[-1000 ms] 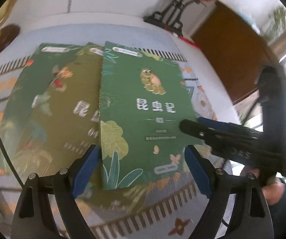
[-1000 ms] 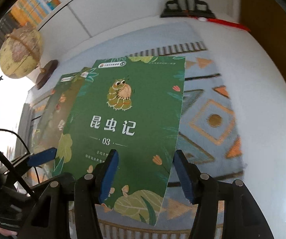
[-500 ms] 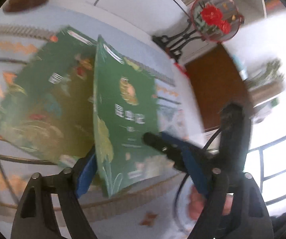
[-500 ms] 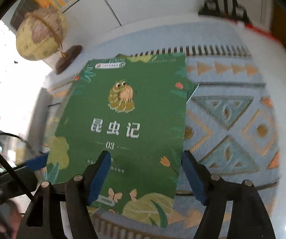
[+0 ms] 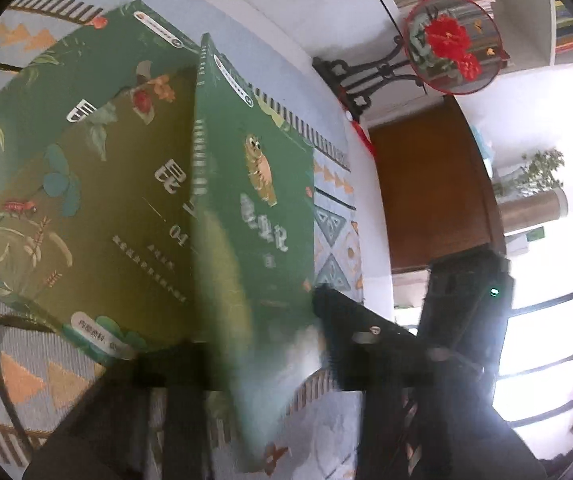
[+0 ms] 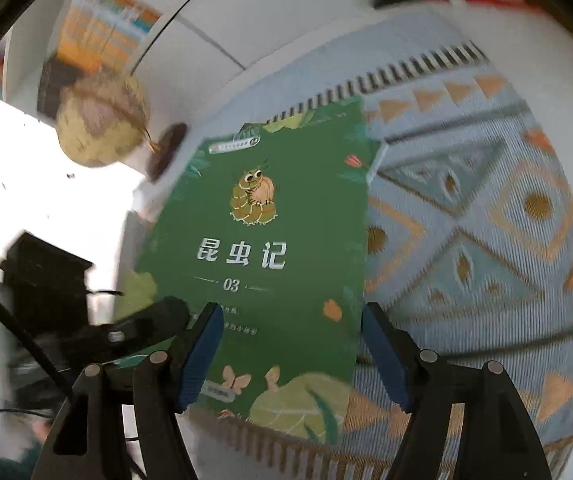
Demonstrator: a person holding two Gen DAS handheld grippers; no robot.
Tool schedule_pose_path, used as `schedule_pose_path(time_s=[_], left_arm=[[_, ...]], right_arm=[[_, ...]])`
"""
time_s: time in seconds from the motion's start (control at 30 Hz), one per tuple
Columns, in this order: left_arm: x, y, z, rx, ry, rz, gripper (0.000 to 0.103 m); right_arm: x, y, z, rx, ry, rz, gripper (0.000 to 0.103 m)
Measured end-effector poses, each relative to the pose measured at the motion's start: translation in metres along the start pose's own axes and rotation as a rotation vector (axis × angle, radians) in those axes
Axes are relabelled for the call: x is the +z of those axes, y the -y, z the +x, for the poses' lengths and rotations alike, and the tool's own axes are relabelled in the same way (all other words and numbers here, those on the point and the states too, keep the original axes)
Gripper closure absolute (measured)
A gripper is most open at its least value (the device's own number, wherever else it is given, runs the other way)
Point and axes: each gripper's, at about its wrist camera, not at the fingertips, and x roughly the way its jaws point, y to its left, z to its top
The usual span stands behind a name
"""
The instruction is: Organize books
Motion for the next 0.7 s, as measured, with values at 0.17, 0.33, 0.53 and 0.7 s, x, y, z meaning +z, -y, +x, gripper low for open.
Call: schedule_pose_path(time_s=[0.17,0.33,0.53,0.7], left_arm=[[-0.001,0.003,0.001,-0.126,-0.030,-0.075,0.094],[0.002,0.002,-0.001,-0.194,-0.041,-0.132,0.094],[0.001,-0.004,-0.009,-0.187,-0.053,-0.145,0.094],[0.001,-0.004,-0.015,-0.068,-0.036,-0.093,0.094]], right_arm=[[-0.022,0.028,-0.020,0.126,-0.037,0.163,0.033],[-0.048,0.052,-0.034,0.301,-0.026,0.343,0.033],[-0.034,0.070,-0.025,0.438,0.041,0.504,0.041],[-0.017,0.043,-0.013,0.344,0.041,0.395,0.080]])
